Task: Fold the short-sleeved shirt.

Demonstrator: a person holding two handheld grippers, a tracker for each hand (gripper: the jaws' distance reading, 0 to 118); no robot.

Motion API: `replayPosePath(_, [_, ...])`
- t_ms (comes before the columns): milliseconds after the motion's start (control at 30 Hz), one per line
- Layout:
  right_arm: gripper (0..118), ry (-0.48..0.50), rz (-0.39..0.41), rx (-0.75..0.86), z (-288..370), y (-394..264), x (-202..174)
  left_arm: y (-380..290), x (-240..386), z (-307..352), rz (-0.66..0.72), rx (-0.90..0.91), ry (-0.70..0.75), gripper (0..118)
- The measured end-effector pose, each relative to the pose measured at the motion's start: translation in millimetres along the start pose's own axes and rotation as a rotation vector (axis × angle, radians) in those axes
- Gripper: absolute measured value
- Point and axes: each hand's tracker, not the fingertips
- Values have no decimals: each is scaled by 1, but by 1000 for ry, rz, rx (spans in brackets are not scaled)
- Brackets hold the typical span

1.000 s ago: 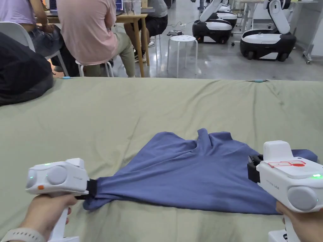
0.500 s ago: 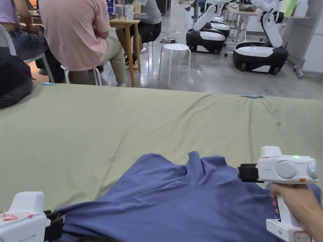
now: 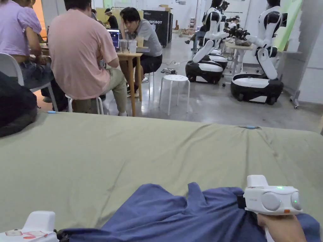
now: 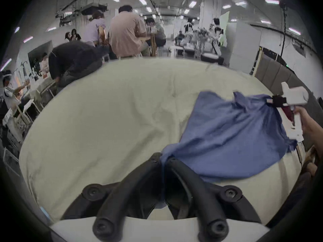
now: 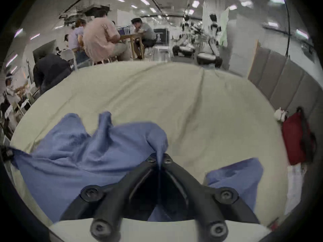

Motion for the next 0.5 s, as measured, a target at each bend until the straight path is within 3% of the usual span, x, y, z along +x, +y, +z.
replayPosePath(300, [0, -111, 59, 322, 147, 64, 4, 104, 21, 27, -71, 210, 88, 1])
replayPosePath(500, [0, -214, 23, 530, 228, 125, 31, 189, 45, 53, -149, 403, 172, 1])
